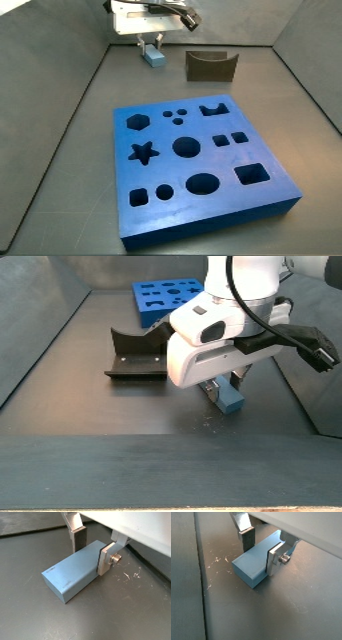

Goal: Pick up the rectangle object. Move up. Place the rectangle object on the fixture. Regrasp the rectangle object. Move to above the board. Insert the rectangle object.
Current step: Pick up the rectangle object, then move up, then place the rectangle object on the fixture.

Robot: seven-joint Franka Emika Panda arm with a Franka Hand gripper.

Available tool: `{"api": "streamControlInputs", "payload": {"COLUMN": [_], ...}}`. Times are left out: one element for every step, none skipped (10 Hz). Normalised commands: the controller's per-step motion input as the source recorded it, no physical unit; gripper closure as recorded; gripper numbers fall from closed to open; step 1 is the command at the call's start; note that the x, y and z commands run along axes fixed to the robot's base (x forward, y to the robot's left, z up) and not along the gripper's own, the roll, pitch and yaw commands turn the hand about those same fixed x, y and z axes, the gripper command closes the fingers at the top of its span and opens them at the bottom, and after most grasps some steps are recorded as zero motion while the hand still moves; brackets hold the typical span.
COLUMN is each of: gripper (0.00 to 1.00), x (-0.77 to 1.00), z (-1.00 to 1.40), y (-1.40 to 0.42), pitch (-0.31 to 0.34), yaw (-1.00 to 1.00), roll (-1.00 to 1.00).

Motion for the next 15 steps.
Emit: {"api": "streamControlInputs", "payload": {"gripper": [1.00, 1.00, 1.00, 1.00, 1.00, 1.00, 1.00, 1.00, 1.00, 1.00, 1.00, 1.00, 1.00, 1.00, 1.00], "x": [0.00, 0.00, 0.00, 0.00, 0.00, 0.00, 0.00, 0.00, 0.00, 0.00, 0.03, 0.00, 0.00, 0.00, -0.01], "z": [0.00, 0.00, 0.00, 0.00, 0.00, 0.00, 0.00, 0.00, 0.00, 0.45, 0.43, 0.34, 0.22, 1.00, 1.00], "y": [0.00, 0.00, 0.00, 0.00, 0.00, 0.00, 0.00, 0.00, 0.00, 0.00, 0.08, 0.07, 0.04, 0.00, -0.01], "pitch": [0.000, 0.000, 0.000, 0.000, 0.000, 0.000, 0.000, 0.000, 0.000, 0.000, -0.001, 0.051, 0.095, 0.000, 0.028], "yaw": [0.00, 0.00, 0.00, 0.00, 0.00, 0.00, 0.00, 0.00, 0.00, 0.00, 0.03, 0.02, 0.01, 0.00, -0.01], "roll": [0.00, 0.00, 0.00, 0.00, 0.00, 0.00, 0.00, 0.00, 0.00, 0.00, 0.03, 0.03, 0.04, 0.00, 0.00]}}
